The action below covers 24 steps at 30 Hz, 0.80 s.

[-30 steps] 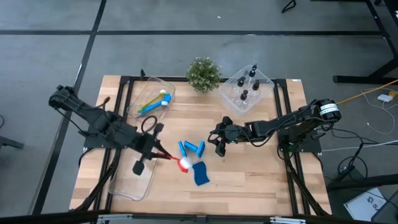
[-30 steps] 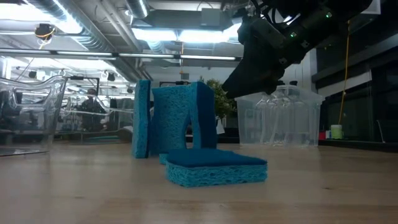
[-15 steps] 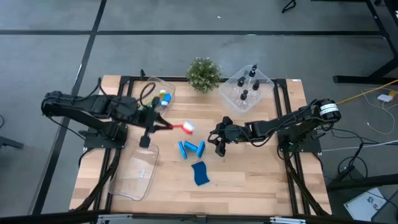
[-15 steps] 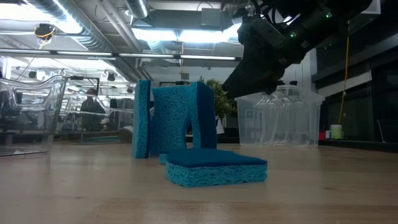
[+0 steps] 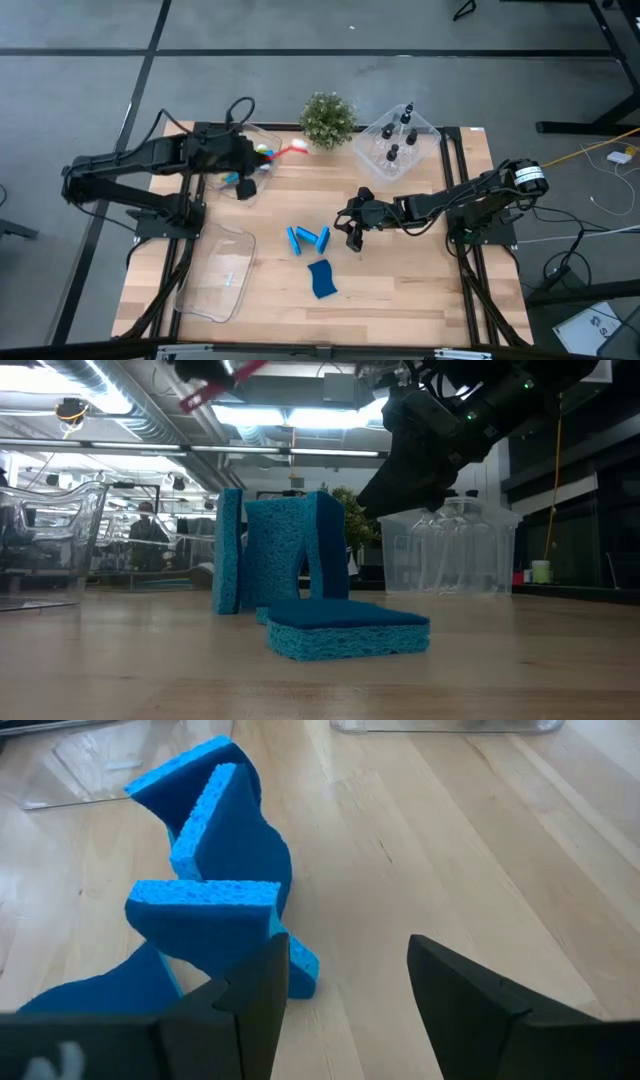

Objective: Pick & Place Kitchen Sink Supplies
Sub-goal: Put the orange dish brush into the top transparent bin

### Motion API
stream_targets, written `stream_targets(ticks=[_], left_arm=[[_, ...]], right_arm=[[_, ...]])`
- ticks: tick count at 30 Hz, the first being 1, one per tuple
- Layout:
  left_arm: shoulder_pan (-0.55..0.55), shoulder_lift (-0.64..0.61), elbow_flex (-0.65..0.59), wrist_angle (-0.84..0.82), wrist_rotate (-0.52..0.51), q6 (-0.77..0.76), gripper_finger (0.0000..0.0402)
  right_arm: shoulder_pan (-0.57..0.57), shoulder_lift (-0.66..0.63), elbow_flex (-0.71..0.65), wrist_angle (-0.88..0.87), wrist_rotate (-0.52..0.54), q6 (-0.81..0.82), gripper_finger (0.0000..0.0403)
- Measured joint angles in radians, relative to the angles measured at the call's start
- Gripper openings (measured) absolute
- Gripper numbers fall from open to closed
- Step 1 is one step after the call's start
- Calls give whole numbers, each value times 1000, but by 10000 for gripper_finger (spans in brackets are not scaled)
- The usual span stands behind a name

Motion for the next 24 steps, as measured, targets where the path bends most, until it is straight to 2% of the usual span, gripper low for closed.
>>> stream_targets(ticks=[4, 8, 18, 24], left_arm=[[62, 0, 0, -84, -99, -50, 17], [125, -19, -77, -82, -160, -95, 18], [268, -75, -363, 43, -128, -121, 18], [351, -79, -486, 85, -123, -174, 18]], right_arm=[[0, 0, 0, 0, 0, 0, 204], [0, 0, 0, 0, 0, 0, 204], [0, 0, 0, 0, 0, -1, 204], [0, 0, 0, 0, 0, -1, 204]])
